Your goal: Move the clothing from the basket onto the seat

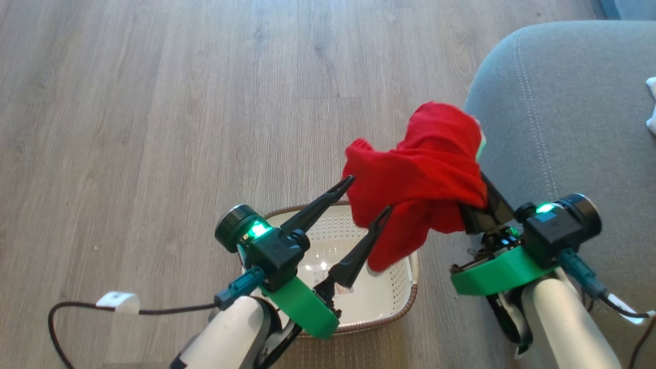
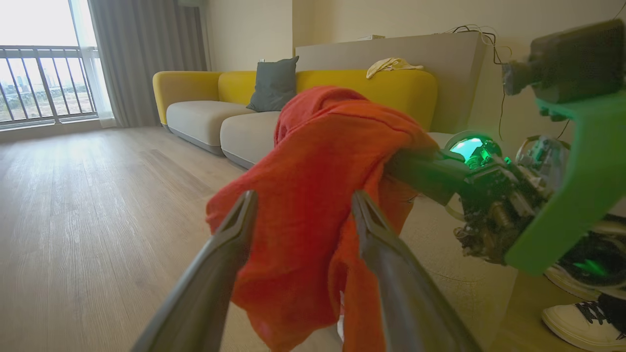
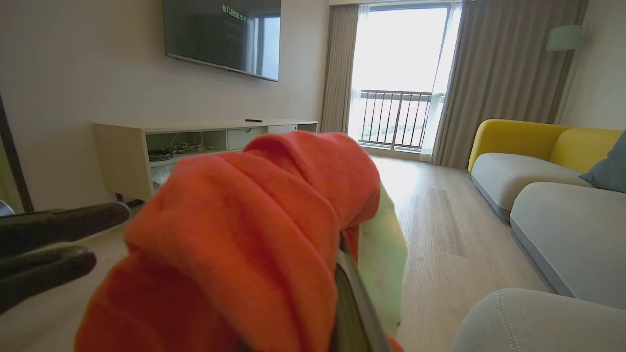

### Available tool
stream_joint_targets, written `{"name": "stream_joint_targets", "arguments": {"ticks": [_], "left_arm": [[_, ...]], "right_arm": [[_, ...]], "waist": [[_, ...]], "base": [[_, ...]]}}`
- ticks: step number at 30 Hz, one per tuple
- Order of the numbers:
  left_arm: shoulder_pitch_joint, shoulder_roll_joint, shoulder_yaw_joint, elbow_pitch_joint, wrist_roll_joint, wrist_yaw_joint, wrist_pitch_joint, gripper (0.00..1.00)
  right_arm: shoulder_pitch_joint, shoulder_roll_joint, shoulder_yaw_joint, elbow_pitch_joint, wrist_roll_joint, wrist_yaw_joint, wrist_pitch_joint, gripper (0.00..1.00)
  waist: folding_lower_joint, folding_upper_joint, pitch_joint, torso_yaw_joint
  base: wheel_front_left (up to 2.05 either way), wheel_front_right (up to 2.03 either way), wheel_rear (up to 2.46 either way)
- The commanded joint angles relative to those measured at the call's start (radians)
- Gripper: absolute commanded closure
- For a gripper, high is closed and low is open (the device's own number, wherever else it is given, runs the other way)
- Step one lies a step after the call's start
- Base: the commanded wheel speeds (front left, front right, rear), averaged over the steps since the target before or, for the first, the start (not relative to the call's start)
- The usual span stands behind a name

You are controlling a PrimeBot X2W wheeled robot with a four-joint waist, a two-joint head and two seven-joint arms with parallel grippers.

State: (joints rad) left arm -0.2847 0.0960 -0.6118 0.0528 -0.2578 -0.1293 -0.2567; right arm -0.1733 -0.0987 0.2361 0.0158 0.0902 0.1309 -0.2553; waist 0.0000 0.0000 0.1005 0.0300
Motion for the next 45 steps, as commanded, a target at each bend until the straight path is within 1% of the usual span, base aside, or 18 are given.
{"name": "stream_joint_targets", "arguments": {"ticks": [1, 8, 16, 24, 32, 45], "left_arm": [[-0.019, 0.002, 0.047, -0.026, 0.01, -0.001, -0.005, 0.0], [0.002, 0.005, 0.073, -0.016, 0.022, -0.001, -0.005, 0.0], [0.029, 0.012, 0.081, 0.002, 0.033, -0.001, -0.005, 0.0], [0.064, 0.011, 0.092, 0.032, 0.03, -0.001, -0.005, 0.0], [0.087, 0.015, 0.099, 0.067, 0.021, -0.001, -0.005, 0.0], [0.095, 0.019, 0.092, 0.116, 0.023, -0.001, -0.005, 0.0]], "right_arm": [[-0.015, 0.011, 0.006, -0.041, 0.01, 0.0, -0.006, 1.0], [-0.003, 0.01, -0.046, -0.048, 0.023, 0.0, -0.006, 1.0], [0.022, 0.019, -0.125, -0.052, 0.047, 0.0, -0.006, 1.0], [0.099, 0.036, -0.235, -0.045, 0.115, 0.0, -0.006, 1.0], [0.168, 0.043, -0.32, -0.02, 0.136, 0.0, -0.006, 1.0], [0.169, 0.048, -0.345, 0.018, 0.17, 0.0, -0.006, 1.0]], "waist": [[0.0, 0.0, -0.004, -0.002], [0.0, 0.0, -0.015, -0.006], [0.0, 0.0, -0.03, -0.01], [0.0, 0.0, -0.043, -0.012], [0.0, 0.0, -0.041, -0.02], [0.0, 0.0, -0.03, -0.021]], "base": [[0.0, 0.0, 0.0], [0.0, 0.0, 0.0], [0.0, 0.0, 0.0], [0.0, 0.0, 0.0], [0.0, 0.0, 0.0], [0.0, 0.0, 0.0]]}}
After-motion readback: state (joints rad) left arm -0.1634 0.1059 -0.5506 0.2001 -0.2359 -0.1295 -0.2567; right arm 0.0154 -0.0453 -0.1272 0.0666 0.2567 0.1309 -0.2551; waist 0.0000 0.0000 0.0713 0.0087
